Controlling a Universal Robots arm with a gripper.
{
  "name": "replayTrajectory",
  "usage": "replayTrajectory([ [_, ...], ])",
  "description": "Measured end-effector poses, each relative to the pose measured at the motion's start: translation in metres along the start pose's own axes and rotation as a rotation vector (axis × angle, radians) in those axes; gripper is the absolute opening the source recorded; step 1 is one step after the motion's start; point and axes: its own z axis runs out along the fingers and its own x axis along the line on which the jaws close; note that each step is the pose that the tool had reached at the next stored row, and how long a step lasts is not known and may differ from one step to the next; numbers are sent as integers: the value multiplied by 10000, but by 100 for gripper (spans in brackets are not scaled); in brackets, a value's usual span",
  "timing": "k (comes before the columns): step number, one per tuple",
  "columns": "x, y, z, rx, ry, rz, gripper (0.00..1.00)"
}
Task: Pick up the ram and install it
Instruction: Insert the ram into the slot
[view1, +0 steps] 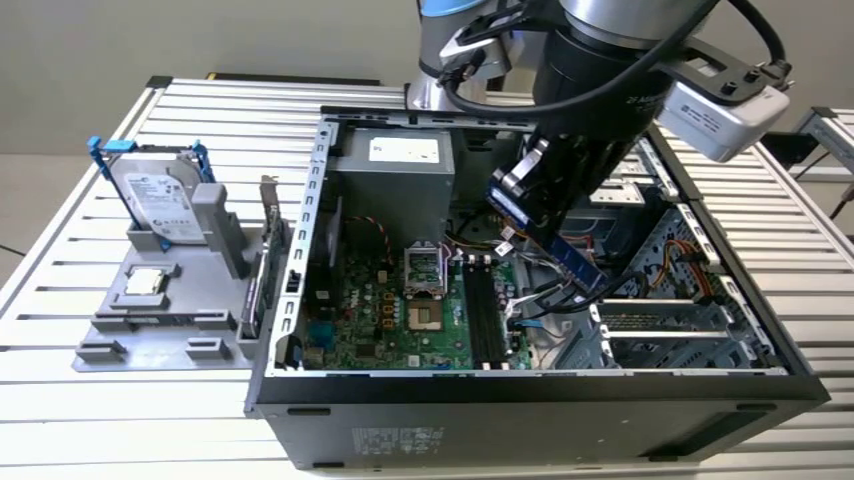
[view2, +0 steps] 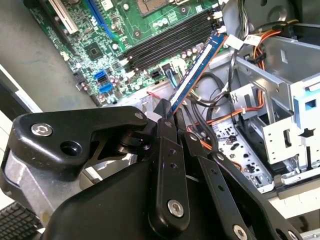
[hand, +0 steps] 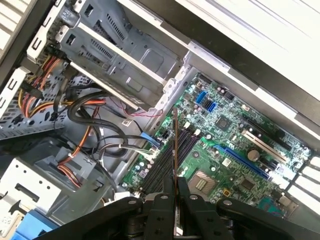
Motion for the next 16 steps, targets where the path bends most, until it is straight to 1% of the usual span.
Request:
replayTrajectory([
  [16,0,0,0,-28,3,911,0],
])
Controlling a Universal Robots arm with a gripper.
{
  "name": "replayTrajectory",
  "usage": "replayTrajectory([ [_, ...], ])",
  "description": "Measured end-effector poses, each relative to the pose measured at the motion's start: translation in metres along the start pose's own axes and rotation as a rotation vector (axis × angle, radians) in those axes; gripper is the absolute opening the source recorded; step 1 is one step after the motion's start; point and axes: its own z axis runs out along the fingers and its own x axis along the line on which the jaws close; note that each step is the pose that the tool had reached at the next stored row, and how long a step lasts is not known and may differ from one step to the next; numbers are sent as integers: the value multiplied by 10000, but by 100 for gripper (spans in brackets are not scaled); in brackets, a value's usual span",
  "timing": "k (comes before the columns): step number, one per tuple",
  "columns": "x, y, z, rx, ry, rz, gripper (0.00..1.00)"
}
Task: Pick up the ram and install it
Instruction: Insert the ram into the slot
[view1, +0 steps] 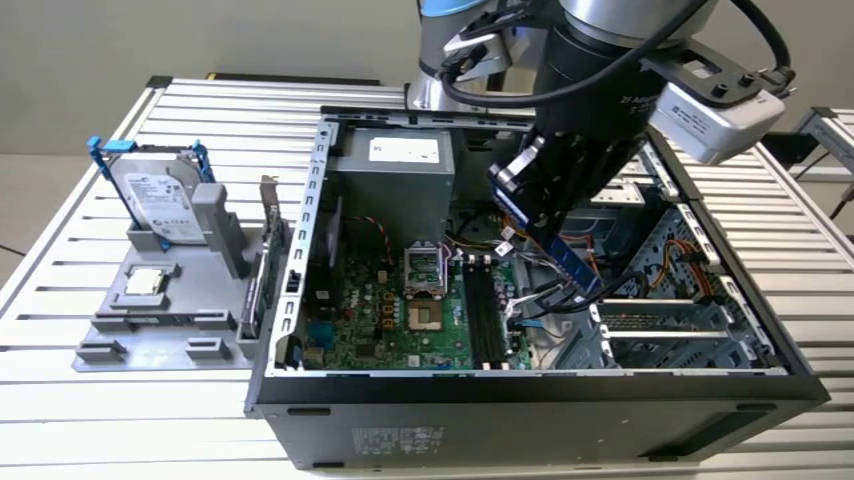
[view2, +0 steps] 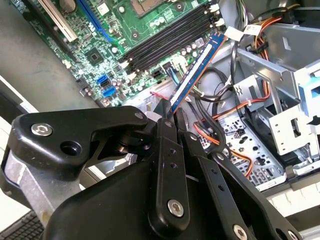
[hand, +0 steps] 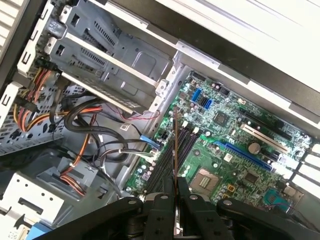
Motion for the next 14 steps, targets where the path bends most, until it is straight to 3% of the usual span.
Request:
replayTrajectory([
  [14,0,0,0,-21,2,668,0],
])
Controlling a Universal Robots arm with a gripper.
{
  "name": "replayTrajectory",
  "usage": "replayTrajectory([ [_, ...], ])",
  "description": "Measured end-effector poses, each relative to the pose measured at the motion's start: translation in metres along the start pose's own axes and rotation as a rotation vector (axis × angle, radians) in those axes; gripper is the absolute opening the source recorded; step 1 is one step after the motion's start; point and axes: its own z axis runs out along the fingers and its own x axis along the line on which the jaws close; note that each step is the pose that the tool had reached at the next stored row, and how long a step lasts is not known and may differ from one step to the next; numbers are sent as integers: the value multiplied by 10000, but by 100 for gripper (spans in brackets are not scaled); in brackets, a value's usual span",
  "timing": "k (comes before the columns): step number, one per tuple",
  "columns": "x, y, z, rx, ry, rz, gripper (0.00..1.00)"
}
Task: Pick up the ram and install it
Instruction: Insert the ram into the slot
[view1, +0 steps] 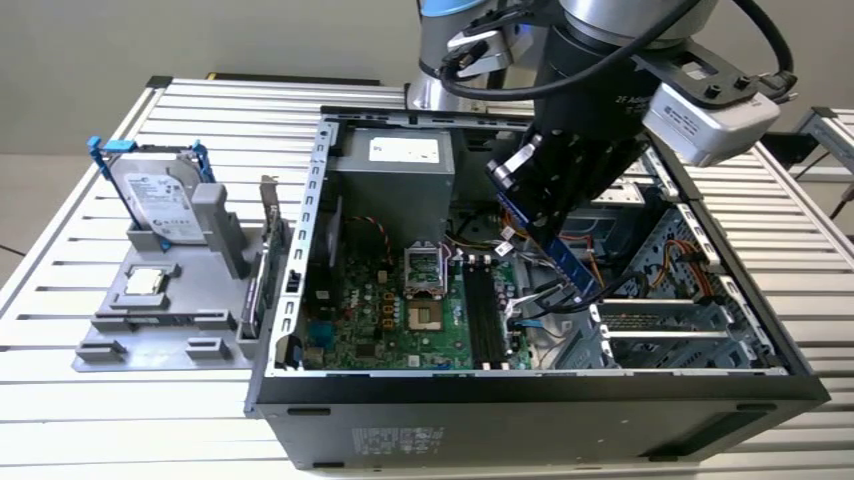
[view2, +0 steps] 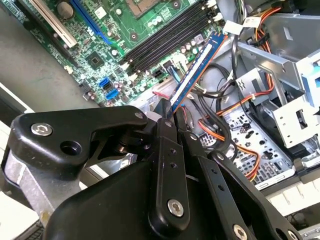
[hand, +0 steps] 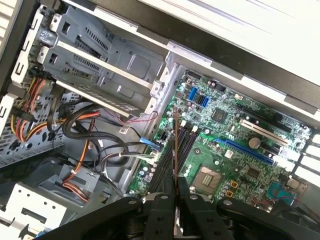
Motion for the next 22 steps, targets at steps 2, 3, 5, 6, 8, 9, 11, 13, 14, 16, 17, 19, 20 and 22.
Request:
replayTrajectory([
  [2,0,0,0,-3,0,95,0],
  [3,0,0,0,-5,1,142,0],
  [5,0,0,0,-7,1,230,0],
  [6,0,0,0,-8,1,279,0],
  [8,0,0,0,-12,1,373,0],
  [9,0,0,0,-13,2,417,0],
  [11,0,0,0,-16,1,512,0],
  [13,0,0,0,-19,2,616,0],
  [14,0,0,0,-21,2,671,0],
  [16,0,0,0,-25,2,785,0],
  [17,0,0,0,-26,3,845,0],
  [19,0,0,0,-30,3,964,0],
  [20,0,0,0,-31,3,1026,0],
  [22,0,0,0,-35,3,1147,0],
])
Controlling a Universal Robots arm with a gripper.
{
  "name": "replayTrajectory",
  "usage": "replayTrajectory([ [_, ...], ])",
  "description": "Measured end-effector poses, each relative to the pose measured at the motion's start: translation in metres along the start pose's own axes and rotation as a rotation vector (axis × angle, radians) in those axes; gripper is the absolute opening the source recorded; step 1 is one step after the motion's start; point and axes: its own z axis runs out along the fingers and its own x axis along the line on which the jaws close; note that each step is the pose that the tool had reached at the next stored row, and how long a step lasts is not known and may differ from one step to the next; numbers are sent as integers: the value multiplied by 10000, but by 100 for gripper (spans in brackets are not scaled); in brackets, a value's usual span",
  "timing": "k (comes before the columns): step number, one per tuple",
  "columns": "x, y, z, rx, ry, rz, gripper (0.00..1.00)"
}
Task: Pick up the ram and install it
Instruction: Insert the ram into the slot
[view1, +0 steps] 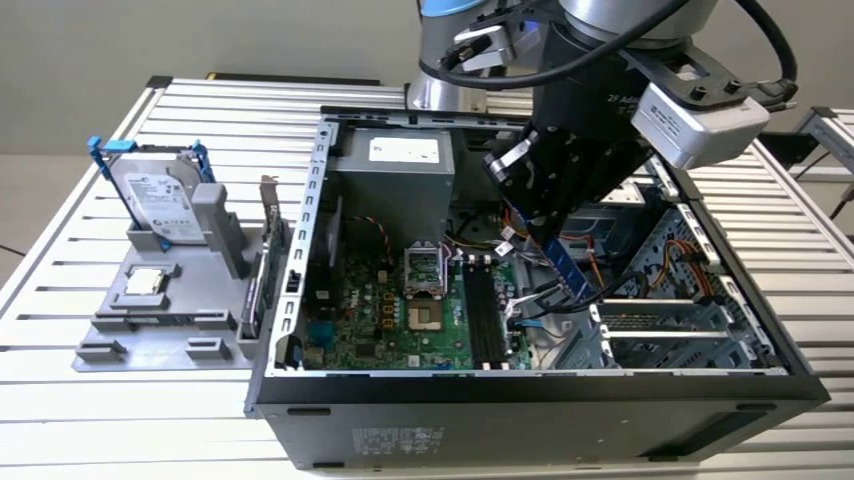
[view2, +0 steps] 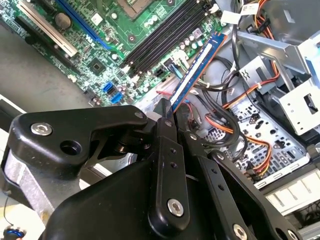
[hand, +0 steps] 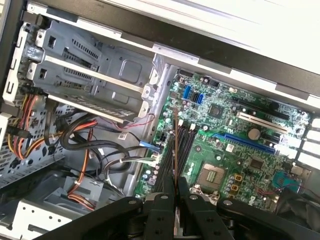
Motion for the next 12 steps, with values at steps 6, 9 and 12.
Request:
replayTrajectory([
  [6,0,0,0,-11,1,343,0],
  [9,0,0,0,-16,2,514,0],
  [12,0,0,0,-21,2,682,0],
])
